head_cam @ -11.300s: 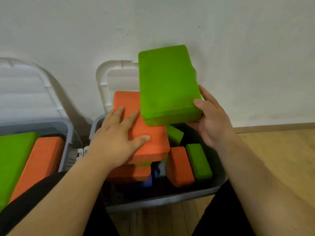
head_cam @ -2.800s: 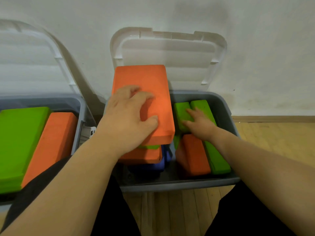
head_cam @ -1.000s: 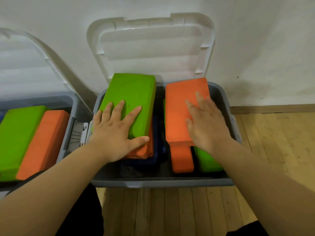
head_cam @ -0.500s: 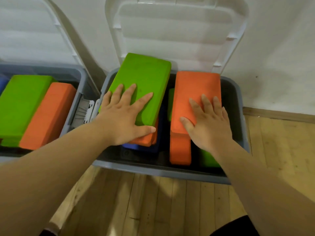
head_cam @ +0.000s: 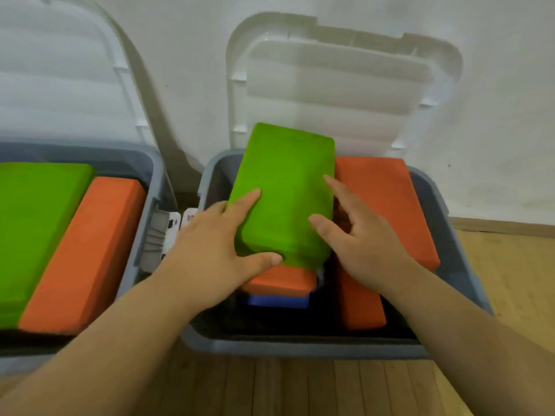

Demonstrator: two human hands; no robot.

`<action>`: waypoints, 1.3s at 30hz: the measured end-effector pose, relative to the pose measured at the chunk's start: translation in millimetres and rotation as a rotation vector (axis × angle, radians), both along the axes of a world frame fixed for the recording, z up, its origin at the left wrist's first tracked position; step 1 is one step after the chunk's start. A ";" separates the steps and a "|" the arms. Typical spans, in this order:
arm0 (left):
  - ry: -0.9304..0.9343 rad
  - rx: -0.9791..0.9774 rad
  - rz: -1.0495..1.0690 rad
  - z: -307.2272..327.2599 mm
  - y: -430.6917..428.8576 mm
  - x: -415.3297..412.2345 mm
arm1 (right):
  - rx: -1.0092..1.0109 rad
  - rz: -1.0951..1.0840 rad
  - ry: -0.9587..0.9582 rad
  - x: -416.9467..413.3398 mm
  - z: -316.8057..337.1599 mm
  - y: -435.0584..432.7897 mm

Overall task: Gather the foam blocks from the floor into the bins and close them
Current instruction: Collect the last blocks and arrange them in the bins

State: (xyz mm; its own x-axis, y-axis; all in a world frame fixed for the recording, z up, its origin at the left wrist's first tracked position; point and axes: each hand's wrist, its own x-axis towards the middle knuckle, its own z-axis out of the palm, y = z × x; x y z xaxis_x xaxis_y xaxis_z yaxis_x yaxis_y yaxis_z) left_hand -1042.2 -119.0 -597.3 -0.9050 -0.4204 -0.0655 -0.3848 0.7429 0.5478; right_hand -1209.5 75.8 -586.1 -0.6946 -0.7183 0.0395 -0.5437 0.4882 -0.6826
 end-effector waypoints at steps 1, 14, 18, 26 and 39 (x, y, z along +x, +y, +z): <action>0.017 0.027 -0.027 -1.0 -4.3 -1.5 | 0.012 0.001 0.017 2.6 -1.0 -6.3; 0.133 0.124 0.031 0.0 -4.6 -2.4 | -0.013 -0.056 -0.004 10.0 1.3 -25.3; 0.283 0.095 0.042 15.0 8.7 0.3 | -0.145 -0.084 0.017 16.2 18.7 -8.8; 0.462 0.293 -0.121 25.4 78.7 -36.5 | -0.155 -0.330 0.367 15.2 56.8 56.4; 0.102 0.043 -0.281 18.0 67.8 -24.1 | 0.100 -0.369 0.534 21.4 59.8 65.6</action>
